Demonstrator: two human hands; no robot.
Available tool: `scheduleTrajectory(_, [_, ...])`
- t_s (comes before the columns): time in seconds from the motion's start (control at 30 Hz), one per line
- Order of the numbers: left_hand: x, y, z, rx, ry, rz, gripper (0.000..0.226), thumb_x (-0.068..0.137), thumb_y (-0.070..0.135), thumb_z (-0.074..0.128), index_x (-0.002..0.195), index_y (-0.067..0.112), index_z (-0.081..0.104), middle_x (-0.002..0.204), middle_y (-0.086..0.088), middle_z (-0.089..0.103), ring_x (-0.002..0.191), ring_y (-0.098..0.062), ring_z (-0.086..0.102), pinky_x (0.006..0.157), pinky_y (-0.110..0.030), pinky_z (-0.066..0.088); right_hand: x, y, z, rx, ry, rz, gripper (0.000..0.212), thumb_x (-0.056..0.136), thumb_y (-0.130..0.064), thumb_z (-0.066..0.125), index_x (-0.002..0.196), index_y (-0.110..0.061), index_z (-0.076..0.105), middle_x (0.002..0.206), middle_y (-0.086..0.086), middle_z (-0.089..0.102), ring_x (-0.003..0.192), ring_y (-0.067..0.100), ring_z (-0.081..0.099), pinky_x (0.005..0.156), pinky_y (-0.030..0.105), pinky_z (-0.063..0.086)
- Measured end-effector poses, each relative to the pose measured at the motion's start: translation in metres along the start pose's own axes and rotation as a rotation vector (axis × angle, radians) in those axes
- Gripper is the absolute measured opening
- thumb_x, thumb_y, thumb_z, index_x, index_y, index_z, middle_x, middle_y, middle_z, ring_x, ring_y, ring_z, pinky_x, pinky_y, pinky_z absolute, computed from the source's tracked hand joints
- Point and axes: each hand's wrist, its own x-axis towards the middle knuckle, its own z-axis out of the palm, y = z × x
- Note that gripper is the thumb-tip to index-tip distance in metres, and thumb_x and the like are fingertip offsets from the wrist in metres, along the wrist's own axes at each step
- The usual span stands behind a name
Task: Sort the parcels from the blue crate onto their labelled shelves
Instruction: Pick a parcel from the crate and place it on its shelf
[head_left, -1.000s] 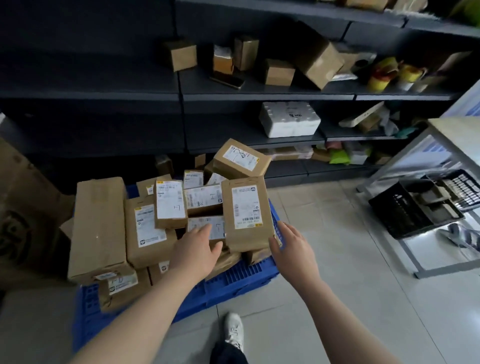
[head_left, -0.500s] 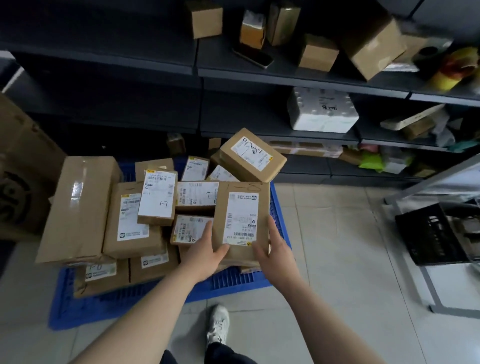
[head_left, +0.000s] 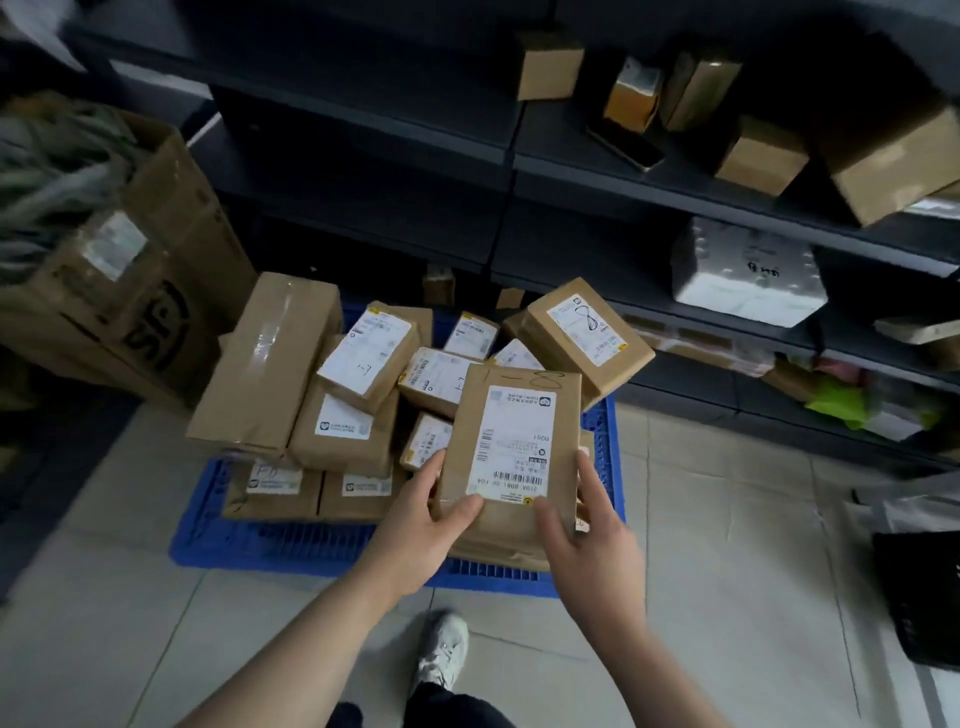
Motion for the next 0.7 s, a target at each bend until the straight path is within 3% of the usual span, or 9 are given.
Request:
scheduleTrajectory(0.1, [-0.021,-0.008,-0.016,-0.065,0.024,0.018,0.045,0.085,0.044,0.061,0.117,0.062,0.036,0.119,0.037,0.055,0.114,0.016,0.049,0.099,-0.016,0.039,-0.014,-0.016,0.006,-0.058,0.056,-0.047,0.064,0.083,-0.057,0.047,0.142,-0.044,0.026,0.106,-0.014,0.064,0.08,0.01,0.063,0.068,0.036,0.054])
scheduleTrajectory(0.23, [-0.049,-0.015,-0.036,-0.119,0.06,0.04,0.042,0.09,0.035,0.061,0.114,0.059,0.036,0.102,0.049,0.054,0.101,0.027,0.048,0.082,0.0,0.039,-0.038,-0.041,0.009,-0.118,0.083,-0.122,0.059,0.085,-0.052,0.049,0.141,-0.04,0.032,0.092,-0.018,0.063,0.071,0.008,0.061,0.061,0.03,0.05])
scheduleTrajectory(0.37, [-0.082,-0.03,-0.055,-0.165,0.057,0.083,0.055,0.089,0.037,0.062,0.136,0.046,0.035,0.118,0.035,0.057,0.107,0.019,0.051,0.09,-0.009,0.042,-0.075,-0.06,0.017,-0.137,0.105,-0.147,0.059,0.087,-0.047,0.052,0.142,-0.037,0.034,0.086,-0.016,0.058,0.066,0.008,0.058,0.056,0.028,0.046])
scheduleTrajectory(0.53, [-0.133,-0.05,-0.091,-0.139,0.11,0.11,0.043,0.086,0.04,0.062,0.116,0.06,0.037,0.115,0.034,0.056,0.106,0.019,0.052,0.088,-0.008,0.044,-0.128,-0.088,0.042,-0.083,0.08,-0.168,0.059,0.088,-0.045,0.053,0.143,-0.038,0.032,0.074,-0.026,0.053,0.06,0.0,0.057,0.053,0.027,0.05])
scheduleTrajectory(0.67, [-0.177,-0.074,-0.132,-0.146,0.213,0.12,0.066,0.074,0.057,0.064,0.134,0.05,0.037,0.127,0.026,0.055,0.118,0.001,0.053,0.101,-0.028,0.045,-0.166,-0.113,0.075,-0.077,0.043,-0.274,0.06,0.088,-0.049,0.05,0.143,-0.039,0.029,0.083,-0.018,0.064,0.059,0.003,0.058,0.052,0.028,0.049])
scheduleTrajectory(0.7, [-0.191,-0.079,-0.143,-0.154,0.246,0.126,0.062,0.076,0.053,0.065,0.133,0.049,0.039,0.124,0.027,0.056,0.115,0.001,0.055,0.098,-0.026,0.046,-0.176,-0.121,0.083,-0.067,0.021,-0.303,0.06,0.088,-0.049,0.05,0.144,-0.039,0.029,0.087,-0.018,0.063,0.061,0.003,0.059,0.053,0.027,0.049])
